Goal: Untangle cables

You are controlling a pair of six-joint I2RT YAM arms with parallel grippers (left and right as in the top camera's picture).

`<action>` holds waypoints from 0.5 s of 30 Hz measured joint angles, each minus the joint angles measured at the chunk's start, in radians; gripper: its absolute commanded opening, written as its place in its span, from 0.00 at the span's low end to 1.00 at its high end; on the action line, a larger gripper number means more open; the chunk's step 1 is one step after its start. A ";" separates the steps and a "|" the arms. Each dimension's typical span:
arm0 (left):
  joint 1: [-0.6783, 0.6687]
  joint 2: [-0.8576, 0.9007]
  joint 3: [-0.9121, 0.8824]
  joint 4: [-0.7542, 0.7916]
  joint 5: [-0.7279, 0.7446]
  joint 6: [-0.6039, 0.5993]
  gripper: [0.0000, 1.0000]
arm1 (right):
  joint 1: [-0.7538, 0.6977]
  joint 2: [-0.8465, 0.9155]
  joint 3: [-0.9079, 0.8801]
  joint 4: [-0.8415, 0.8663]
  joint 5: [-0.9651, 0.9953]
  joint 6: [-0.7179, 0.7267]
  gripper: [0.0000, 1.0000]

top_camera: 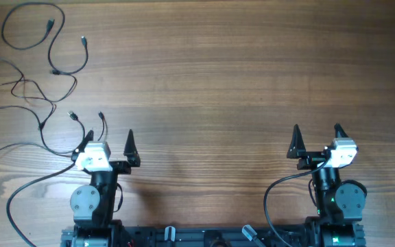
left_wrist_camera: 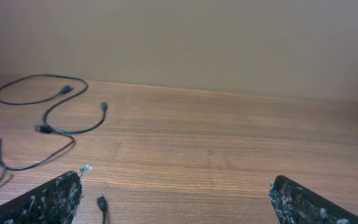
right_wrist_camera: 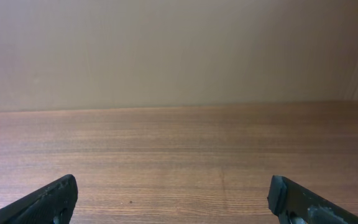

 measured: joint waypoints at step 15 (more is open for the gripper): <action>0.000 0.000 0.000 0.000 -0.058 0.046 1.00 | 0.000 0.000 0.000 0.000 0.000 0.000 1.00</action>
